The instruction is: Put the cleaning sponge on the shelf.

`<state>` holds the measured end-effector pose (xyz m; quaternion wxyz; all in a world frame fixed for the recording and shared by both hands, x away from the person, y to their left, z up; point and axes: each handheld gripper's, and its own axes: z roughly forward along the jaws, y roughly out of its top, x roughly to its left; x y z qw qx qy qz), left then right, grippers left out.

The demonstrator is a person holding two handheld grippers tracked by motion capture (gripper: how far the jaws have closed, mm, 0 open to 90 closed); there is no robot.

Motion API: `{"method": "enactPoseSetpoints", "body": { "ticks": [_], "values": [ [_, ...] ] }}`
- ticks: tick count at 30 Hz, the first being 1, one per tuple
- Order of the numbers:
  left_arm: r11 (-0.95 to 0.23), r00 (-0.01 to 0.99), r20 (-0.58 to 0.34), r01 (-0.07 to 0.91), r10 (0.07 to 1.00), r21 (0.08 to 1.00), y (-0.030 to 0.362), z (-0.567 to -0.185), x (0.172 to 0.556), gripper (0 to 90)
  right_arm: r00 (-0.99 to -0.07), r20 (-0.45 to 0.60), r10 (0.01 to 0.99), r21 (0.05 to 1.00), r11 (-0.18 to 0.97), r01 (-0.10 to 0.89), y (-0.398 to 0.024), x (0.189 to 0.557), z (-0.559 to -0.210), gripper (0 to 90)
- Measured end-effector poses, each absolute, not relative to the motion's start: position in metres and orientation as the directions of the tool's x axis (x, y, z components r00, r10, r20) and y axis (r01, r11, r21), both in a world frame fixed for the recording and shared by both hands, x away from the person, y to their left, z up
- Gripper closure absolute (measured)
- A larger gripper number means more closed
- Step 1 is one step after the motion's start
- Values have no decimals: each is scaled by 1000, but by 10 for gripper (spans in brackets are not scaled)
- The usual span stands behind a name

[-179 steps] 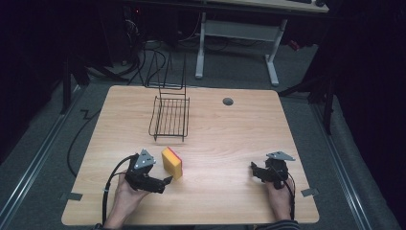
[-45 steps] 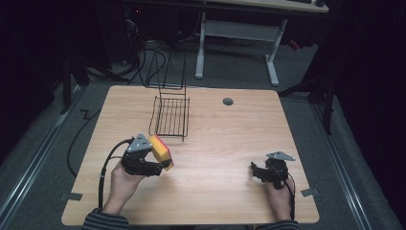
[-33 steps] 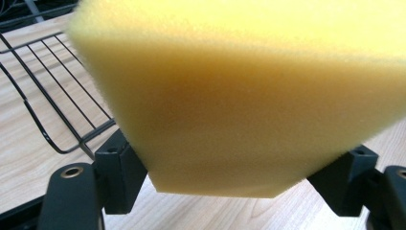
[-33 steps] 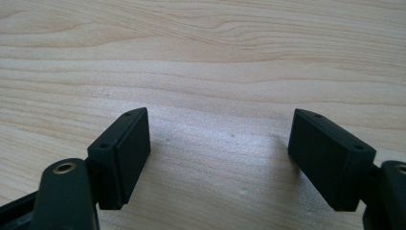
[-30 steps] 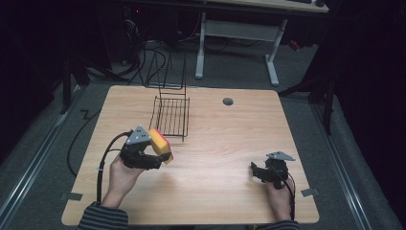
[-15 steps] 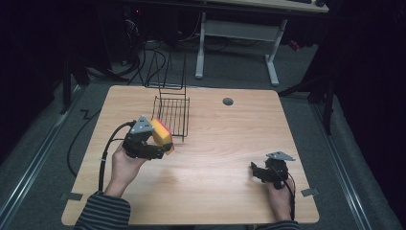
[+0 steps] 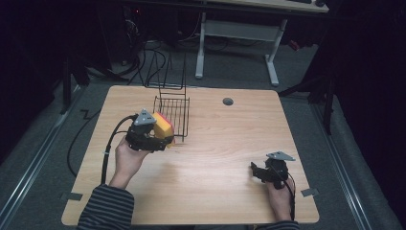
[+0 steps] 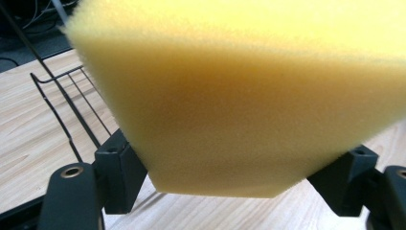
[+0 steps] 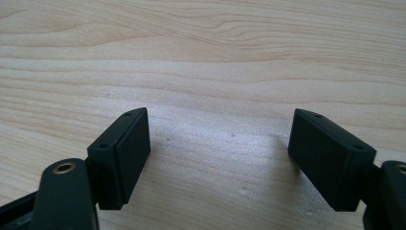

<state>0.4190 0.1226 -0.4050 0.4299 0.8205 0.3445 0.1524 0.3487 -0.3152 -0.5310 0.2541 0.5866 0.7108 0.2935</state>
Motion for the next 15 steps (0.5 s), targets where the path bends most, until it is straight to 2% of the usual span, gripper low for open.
{"method": "enactPoseSetpoints", "body": {
  "ticks": [15],
  "values": [
    [-376,681,-50,462,730,803,119,-408,439,244,-183,-16,983,715,139,685,-315,349,-531,226]
  ]
}}
